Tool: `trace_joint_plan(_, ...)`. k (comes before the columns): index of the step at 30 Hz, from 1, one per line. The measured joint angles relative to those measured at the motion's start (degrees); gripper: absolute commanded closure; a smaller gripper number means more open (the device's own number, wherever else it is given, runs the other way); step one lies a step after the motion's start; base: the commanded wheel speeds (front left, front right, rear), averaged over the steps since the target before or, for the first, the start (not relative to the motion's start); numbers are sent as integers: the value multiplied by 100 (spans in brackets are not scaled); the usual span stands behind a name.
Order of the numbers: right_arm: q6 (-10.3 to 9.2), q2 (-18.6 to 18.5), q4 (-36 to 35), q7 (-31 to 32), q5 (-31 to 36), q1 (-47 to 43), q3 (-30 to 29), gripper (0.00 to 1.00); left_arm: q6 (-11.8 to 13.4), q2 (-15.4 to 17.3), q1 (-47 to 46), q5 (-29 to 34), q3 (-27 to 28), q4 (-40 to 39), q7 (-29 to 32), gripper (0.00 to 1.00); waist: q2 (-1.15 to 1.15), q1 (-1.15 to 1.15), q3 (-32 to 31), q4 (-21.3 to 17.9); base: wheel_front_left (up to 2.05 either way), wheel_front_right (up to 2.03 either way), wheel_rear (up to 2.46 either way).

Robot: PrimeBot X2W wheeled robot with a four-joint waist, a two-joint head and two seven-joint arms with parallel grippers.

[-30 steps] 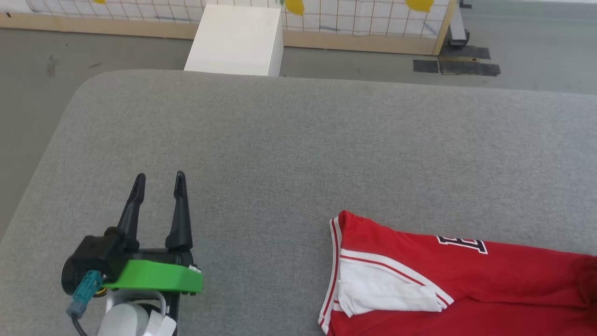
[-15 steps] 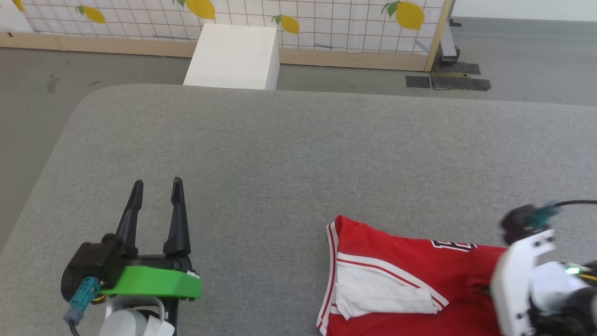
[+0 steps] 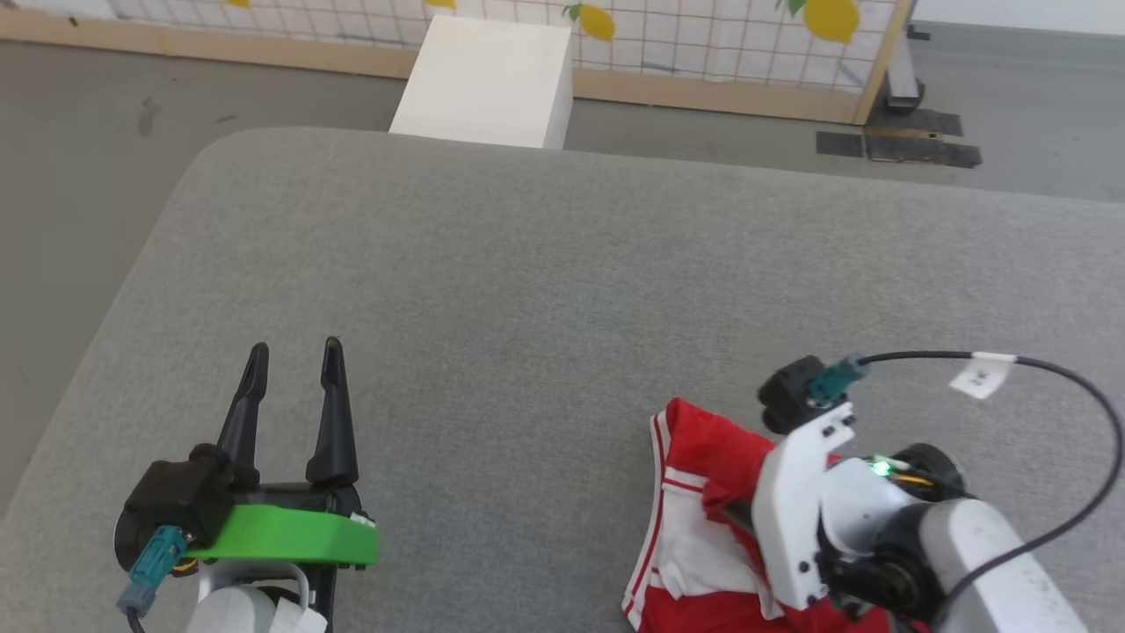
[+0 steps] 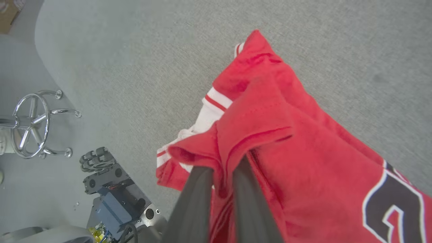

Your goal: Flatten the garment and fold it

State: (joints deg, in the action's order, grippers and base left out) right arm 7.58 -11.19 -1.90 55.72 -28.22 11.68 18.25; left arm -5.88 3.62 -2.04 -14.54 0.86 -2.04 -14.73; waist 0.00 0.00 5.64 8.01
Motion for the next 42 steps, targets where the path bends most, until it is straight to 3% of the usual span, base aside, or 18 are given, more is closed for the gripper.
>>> trace_joint_plan(12, 1, 253, 1590, -864, 346, 158, 203, 100, -56, -30, -7, -18, -7, 125, 0, 0, 0, 0, 118, 224, 0, 0, 0)
trace_joint_plan(13, 1, 287, 1641, -906, 332, 182, 204, 79, -57, -32, -7, -18, -3, 126, 0, 0, 0, 0, 111, 221, 0, 0, 0)
trace_joint_plan(14, 1, 311, 1681, -939, 307, 219, 246, 13, -59, -33, -7, -18, 4, 129, 0, 0, 0, 0, 102, 215, 0, 0, 0)
trace_joint_plan(15, 1, 311, 1690, -955, 290, 258, 334, 0, -62, -34, -7, -18, 12, 133, 0, 0, 0, 0, 91, 205, 0, 0, 0)
trace_joint_plan(22, -1, 452, 1160, -988, -402, 402, 835, 0, -70, -42, -4, -18, 24, 227, 0, 0, 0, 0, -59, 100, 0, 0, 0)
trace_joint_plan(27, 0, 368, 560, -1241, -603, 491, 772, 0, -112, -44, 1, -18, 30, 285, 0, 0, 0, 0, -179, -25, 0, 0, 0)
trace_joint_plan(34, 0, 58, -36, -1671, -454, 371, -209, 0, -113, -46, 117, -18, 53, 293, 0, 0, 0, 0, -295, -301, 0, 0, 0)
trace_joint_plan(42, 0, -113, -52, -1451, 170, -493, -1605, 0, -118, -49, 115, -16, 11, 252, 0, 0, 0, 0, -288, -571, 0, 0, 0)
